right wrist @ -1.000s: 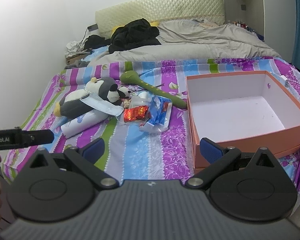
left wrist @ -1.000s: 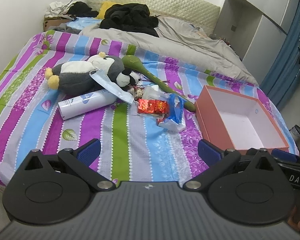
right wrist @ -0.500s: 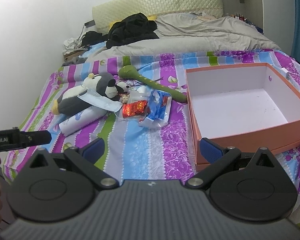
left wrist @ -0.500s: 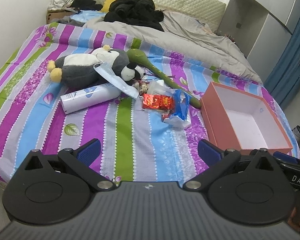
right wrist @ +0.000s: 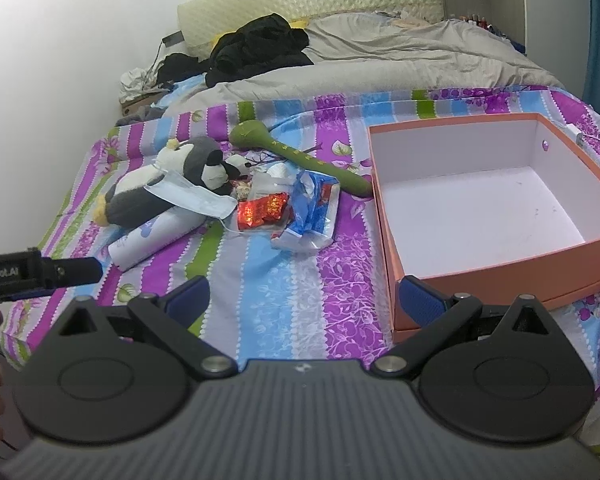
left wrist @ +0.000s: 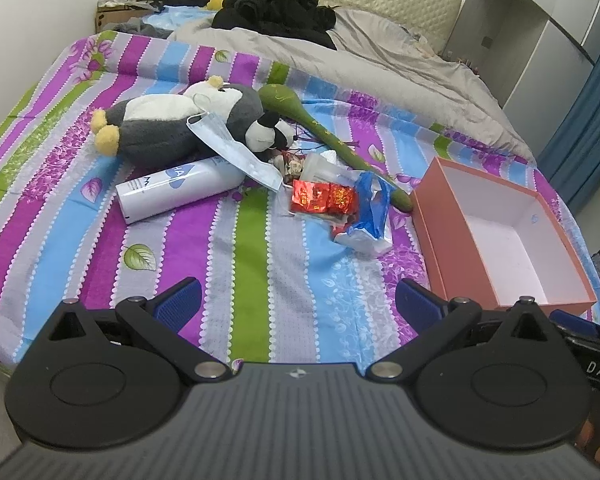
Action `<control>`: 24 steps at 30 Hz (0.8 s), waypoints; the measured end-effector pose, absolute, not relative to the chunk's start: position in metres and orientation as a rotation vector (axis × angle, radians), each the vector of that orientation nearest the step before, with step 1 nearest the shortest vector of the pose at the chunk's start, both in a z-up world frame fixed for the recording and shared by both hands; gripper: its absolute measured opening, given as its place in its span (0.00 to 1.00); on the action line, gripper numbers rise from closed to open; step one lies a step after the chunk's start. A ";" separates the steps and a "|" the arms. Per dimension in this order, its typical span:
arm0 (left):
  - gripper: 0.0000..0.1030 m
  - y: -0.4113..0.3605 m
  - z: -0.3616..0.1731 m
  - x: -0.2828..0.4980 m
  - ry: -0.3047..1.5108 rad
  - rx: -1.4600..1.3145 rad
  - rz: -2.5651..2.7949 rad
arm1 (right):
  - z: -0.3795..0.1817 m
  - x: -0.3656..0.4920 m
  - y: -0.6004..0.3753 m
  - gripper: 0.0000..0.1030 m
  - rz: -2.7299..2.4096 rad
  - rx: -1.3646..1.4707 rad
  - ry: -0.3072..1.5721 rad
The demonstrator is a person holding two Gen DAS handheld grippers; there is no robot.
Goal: Organize soft objects
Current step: 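Reach the left tool to the blue face mask while the right tool reaches the blue snack bag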
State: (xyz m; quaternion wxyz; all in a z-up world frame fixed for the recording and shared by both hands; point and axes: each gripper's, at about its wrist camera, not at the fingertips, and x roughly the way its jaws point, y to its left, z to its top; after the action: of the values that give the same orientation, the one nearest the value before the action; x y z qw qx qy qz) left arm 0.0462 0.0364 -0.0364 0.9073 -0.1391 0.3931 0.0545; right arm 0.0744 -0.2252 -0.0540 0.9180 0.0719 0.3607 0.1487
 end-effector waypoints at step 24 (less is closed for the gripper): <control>1.00 0.084 -0.088 0.116 0.833 -0.445 0.140 | -0.078 0.116 -0.195 0.96 0.371 0.140 0.753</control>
State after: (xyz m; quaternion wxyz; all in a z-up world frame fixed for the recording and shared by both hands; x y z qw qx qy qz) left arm 0.1163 0.0835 -0.0876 0.8882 -0.2142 0.4009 0.0675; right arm 0.1159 -0.1946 -0.0779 0.9108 0.0681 0.3651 0.1801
